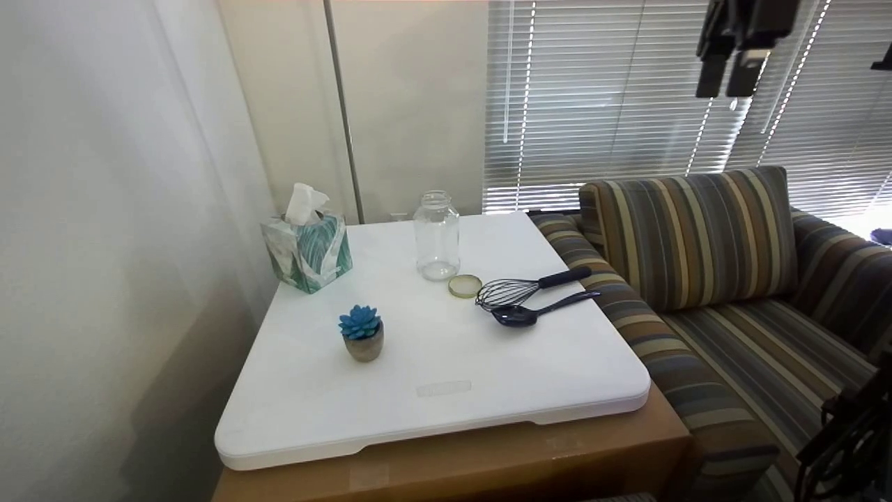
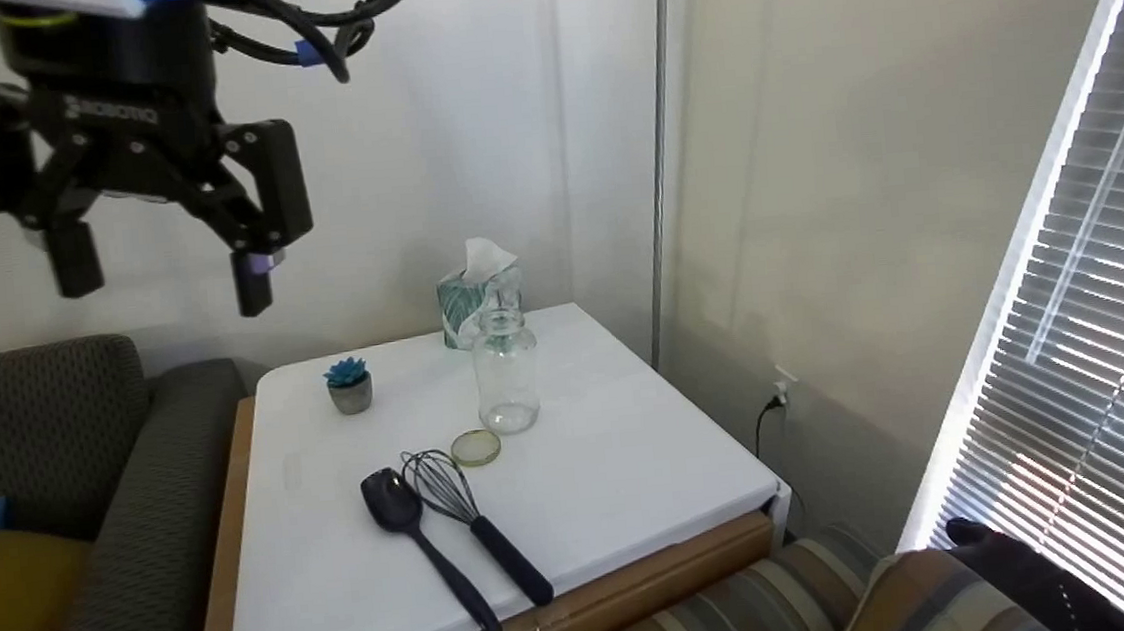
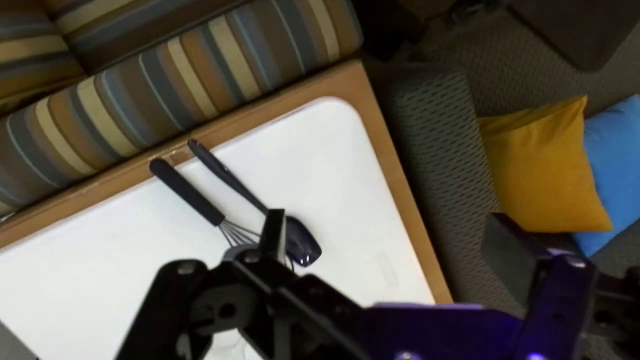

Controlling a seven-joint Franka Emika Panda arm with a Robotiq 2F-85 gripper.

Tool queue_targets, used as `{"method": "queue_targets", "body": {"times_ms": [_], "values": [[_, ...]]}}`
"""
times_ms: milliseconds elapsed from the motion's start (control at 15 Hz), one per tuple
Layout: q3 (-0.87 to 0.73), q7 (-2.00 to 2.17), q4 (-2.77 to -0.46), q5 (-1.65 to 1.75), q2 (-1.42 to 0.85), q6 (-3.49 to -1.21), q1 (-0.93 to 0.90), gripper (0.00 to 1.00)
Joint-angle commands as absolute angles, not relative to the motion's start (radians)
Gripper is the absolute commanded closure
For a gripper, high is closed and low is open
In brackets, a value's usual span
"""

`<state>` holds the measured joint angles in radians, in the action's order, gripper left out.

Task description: Move the lid away from the bottle

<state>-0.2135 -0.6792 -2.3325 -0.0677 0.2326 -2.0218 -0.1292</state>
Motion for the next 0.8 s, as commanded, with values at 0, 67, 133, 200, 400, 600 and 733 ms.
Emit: {"method": "queue_targets", "body": {"times_ms": [0, 67, 133, 200, 400, 600, 733], "values": [[-0.164, -0.687, -2.314, -0.1, 0.202, -2.057, -0.085, 0.0], [-0.157, -0.686, -2.295, -0.114, 0.177, -2.076, -0.083, 0.0], [-0.152, -0.686, -2.281, -0.119, 0.157, -2.081, -0.082, 0.0], [-0.15, -0.686, -2.271, -0.12, 0.146, -2.081, -0.08, 0.0], [-0.154, -0.691, -2.302, -0.142, 0.176, -2.091, -0.078, 0.0], [-0.138, -0.66, -2.294, -0.114, 0.151, -2.125, -0.065, 0.0], [-0.129, -0.706, -2.228, -0.128, 0.075, -2.131, -0.067, 0.0]]}}
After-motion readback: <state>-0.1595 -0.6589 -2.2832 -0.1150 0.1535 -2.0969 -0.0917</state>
